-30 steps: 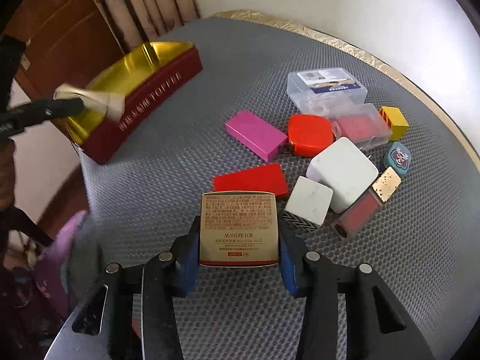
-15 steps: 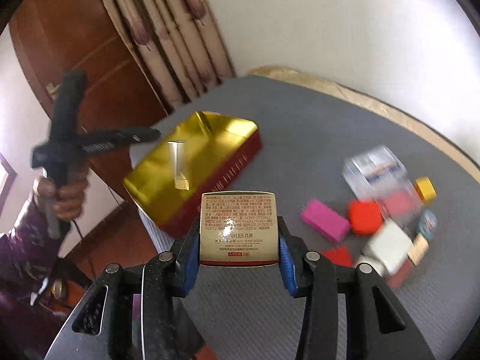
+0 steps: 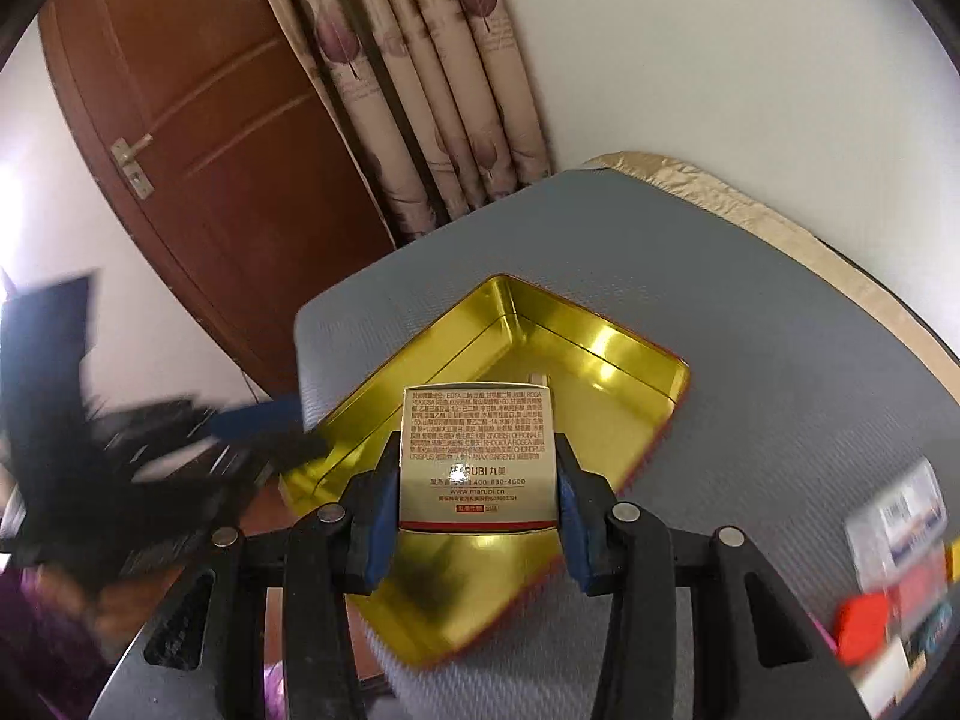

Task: Organize rigid objects
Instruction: 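Place the lighter in the tin with the left tool while the right tool carries the tan box there, then release the tan box into the tin with the right tool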

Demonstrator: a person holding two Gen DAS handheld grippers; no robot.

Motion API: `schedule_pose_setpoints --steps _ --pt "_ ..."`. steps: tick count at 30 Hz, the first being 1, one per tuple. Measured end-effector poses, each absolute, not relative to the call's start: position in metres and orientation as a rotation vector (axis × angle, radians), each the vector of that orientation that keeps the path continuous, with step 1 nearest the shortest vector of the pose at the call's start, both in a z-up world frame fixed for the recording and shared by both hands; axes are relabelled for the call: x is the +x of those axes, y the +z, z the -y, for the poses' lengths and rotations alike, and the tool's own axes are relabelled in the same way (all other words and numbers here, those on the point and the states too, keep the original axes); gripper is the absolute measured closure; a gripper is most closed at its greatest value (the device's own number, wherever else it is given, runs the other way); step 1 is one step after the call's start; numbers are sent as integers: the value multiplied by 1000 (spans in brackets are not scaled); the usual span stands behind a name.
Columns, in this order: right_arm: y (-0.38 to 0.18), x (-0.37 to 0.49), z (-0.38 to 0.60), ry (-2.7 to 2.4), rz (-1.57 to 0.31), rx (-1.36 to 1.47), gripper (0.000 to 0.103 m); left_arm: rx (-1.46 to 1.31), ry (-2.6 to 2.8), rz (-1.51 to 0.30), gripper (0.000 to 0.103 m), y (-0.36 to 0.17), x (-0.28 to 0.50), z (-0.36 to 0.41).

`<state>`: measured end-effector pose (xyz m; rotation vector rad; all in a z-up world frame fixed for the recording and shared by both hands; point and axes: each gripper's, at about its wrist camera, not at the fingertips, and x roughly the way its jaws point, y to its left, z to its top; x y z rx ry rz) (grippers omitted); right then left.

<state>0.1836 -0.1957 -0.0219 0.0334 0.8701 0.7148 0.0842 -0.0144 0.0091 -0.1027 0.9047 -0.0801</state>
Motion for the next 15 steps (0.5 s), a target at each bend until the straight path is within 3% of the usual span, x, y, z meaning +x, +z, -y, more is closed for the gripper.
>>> schedule_pose_setpoints --steps 11,15 --pt "-57 259 160 619 -982 90 61 -114 -25 -926 63 -8 87 3" --pt "-59 268 148 614 -968 114 56 -120 -20 -936 63 -12 89 1"
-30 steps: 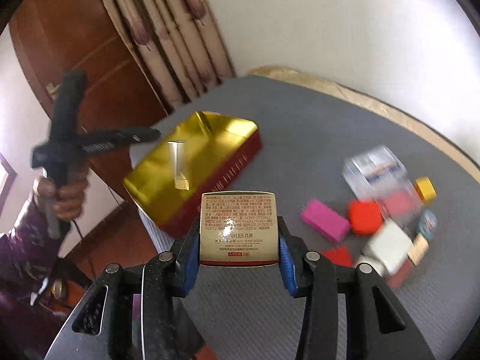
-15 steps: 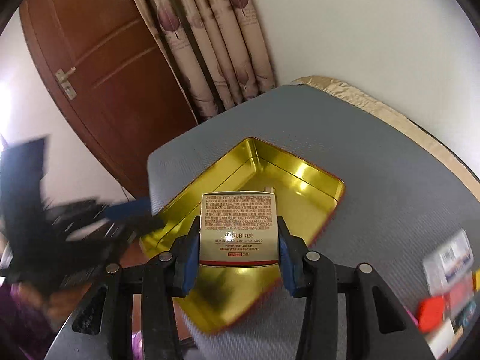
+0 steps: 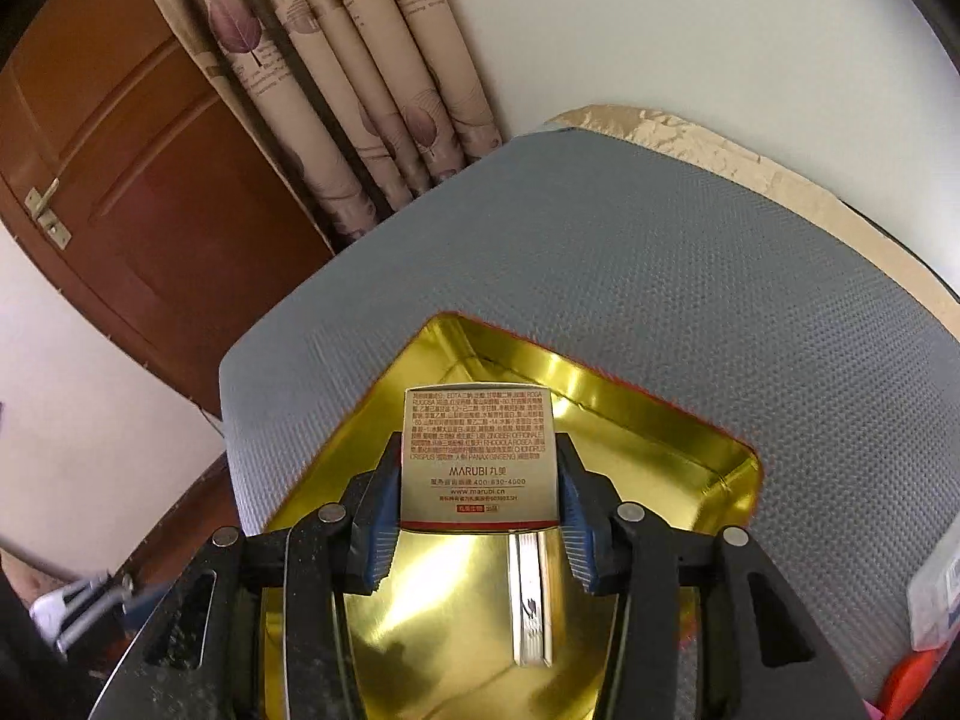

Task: Organize rigid objects
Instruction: 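Release the tan box into the tin with the right tool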

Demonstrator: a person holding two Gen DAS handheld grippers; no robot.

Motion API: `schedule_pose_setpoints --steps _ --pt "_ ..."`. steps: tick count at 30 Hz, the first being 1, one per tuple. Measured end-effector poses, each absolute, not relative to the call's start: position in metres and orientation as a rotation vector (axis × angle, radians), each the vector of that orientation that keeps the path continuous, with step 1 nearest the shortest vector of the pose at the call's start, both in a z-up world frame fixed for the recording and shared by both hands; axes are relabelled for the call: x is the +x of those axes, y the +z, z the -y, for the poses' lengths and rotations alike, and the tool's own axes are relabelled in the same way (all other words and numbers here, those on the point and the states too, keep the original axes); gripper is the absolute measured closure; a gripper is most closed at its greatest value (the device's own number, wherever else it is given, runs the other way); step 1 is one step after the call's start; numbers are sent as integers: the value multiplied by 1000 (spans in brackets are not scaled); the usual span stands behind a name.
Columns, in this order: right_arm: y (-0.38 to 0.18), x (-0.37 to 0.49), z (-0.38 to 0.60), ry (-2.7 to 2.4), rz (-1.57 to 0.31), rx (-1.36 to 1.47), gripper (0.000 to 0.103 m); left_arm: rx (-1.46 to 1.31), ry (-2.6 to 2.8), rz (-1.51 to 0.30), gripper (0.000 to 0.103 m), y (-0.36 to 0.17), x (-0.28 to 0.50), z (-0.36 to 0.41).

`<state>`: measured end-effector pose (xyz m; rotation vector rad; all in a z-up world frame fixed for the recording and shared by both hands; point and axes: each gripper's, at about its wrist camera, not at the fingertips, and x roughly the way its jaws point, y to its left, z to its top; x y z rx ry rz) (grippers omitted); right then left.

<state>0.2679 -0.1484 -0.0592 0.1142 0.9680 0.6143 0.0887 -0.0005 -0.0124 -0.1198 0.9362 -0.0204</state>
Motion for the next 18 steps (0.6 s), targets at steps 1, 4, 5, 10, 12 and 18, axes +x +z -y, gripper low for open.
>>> schedule_pose_setpoints --steps 1,4,5,10,12,18 --pt "-57 267 149 612 -959 131 51 -111 -14 -933 63 -14 90 -2" --pt "-41 249 172 579 -854 195 40 -93 -8 -913 63 -14 87 0" --pt "-35 237 182 576 -809 217 38 -85 -12 -906 63 -14 86 3" --pt "-26 149 257 469 -654 172 18 -19 -87 -896 62 -12 77 27" --pt "-39 107 294 330 -617 97 9 16 -147 -878 62 -8 69 43" --pt "-106 39 419 -69 -752 -13 9 134 -373 -853 61 -2 44 101"
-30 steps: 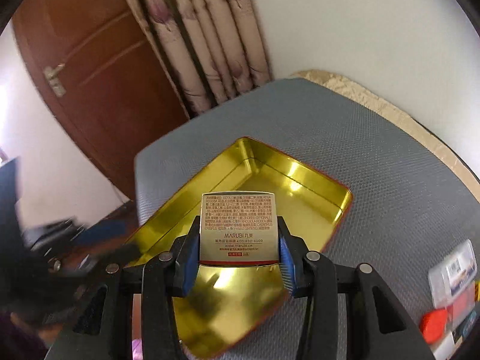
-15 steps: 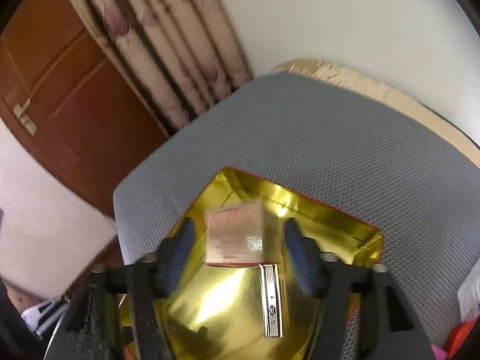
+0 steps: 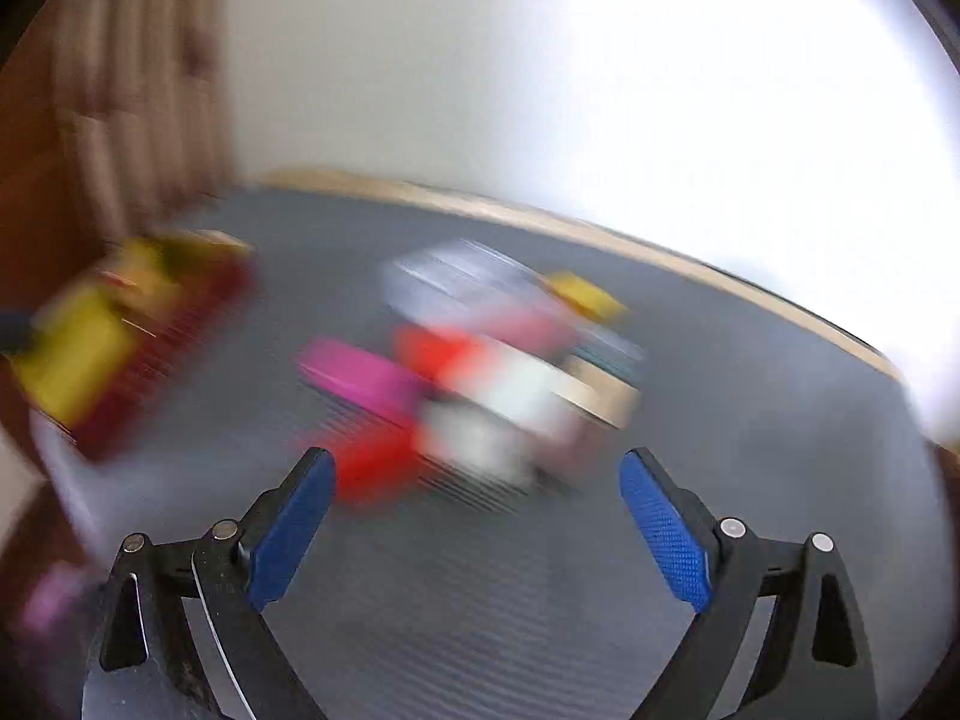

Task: Organize rigid objects
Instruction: 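Release the tan box into the tin with the right tool, then grasp the pink block with the left tool and lift it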

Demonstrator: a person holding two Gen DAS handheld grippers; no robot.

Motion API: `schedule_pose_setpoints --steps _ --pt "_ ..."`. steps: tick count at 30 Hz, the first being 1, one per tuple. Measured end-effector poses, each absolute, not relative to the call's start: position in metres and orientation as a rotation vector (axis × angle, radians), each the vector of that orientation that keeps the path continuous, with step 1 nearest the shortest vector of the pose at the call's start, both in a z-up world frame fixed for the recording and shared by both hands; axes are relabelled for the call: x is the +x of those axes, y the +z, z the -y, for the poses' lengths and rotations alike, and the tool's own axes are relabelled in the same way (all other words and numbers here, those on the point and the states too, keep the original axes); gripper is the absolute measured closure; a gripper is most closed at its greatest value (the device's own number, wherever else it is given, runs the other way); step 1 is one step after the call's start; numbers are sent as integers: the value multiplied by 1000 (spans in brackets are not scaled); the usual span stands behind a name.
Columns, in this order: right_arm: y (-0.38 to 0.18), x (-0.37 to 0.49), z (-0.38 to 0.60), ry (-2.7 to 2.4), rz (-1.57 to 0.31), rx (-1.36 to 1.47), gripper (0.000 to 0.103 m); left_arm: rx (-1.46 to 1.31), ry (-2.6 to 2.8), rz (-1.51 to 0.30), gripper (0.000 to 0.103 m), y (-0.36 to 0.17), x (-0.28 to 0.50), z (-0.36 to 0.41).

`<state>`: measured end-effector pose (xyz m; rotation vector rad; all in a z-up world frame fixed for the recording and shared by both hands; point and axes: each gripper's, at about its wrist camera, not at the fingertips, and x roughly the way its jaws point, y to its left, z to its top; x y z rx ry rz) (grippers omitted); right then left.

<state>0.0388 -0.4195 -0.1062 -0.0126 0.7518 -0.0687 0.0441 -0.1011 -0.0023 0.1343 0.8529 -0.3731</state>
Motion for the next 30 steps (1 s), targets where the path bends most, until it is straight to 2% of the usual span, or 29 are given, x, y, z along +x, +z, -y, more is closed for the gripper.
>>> schedule_pose_setpoints --steps 6,11,17,19,30 --pt "-143 13 503 -249 -821 32 9 272 -627 -862 60 -5 43 176" --pt "-149 5 519 -197 -815 168 8 454 -839 -854 60 -6 76 238" --pt "-148 -4 529 -156 -779 260 8 753 -974 -927 60 -38 115 295" --pt "-149 -4 531 -141 -787 269 8 812 -1045 -978 60 -48 122 303" --pt "-150 -1 535 -100 -811 337 7 1025 -1109 -992 60 -87 160 336"
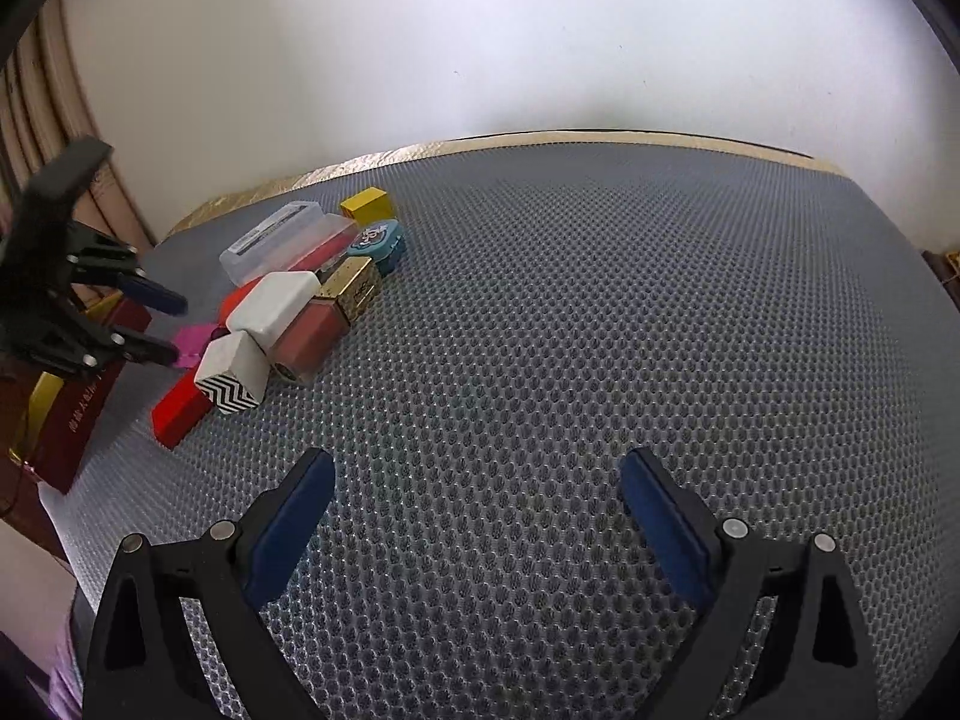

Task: Organize rigid objects
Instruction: 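Grasp the pink block with the left tool and lift it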

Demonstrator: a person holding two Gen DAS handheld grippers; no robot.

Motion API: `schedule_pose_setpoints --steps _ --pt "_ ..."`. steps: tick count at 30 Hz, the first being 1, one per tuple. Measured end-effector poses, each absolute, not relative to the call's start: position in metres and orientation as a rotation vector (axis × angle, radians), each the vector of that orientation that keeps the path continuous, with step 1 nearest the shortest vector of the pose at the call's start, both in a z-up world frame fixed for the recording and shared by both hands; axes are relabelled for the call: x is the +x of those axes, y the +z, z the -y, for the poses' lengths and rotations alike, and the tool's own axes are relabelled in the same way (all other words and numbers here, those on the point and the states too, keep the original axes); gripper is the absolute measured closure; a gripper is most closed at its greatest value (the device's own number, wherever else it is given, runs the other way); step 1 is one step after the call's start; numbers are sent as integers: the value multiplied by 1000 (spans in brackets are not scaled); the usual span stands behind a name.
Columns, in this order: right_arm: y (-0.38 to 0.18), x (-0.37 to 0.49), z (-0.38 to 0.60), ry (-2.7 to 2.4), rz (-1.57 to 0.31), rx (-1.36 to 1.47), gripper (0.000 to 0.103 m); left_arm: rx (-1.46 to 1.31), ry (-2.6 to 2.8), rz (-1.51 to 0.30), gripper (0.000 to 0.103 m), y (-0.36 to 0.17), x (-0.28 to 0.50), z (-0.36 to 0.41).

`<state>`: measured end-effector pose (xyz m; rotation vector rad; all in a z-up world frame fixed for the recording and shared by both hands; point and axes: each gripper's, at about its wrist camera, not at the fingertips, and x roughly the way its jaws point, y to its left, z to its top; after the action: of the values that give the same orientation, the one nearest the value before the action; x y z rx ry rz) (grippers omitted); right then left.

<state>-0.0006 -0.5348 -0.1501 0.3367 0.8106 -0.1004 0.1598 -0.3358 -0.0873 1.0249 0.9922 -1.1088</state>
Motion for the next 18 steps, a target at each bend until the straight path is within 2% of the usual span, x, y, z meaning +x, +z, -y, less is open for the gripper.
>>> schedule_pose_setpoints --steps 4,6,10,15,16,18 --pt "-151 3 537 -90 -815 347 5 987 -1130 -1057 60 -100 170 336" --pt "-151 4 537 -86 -817 349 4 897 -1115 -1122 73 -101 179 331" --pt "-152 5 536 -85 -817 351 2 783 -970 -1095 73 -97 171 309" --pt "-149 2 535 -79 -800 348 3 513 -779 -1066 73 -67 138 258" --pt "-148 2 532 -74 -797 339 5 452 -762 -1073 73 -61 132 247" --pt "-138 3 520 -2 -779 327 25 338 -713 -1068 73 -47 114 223"
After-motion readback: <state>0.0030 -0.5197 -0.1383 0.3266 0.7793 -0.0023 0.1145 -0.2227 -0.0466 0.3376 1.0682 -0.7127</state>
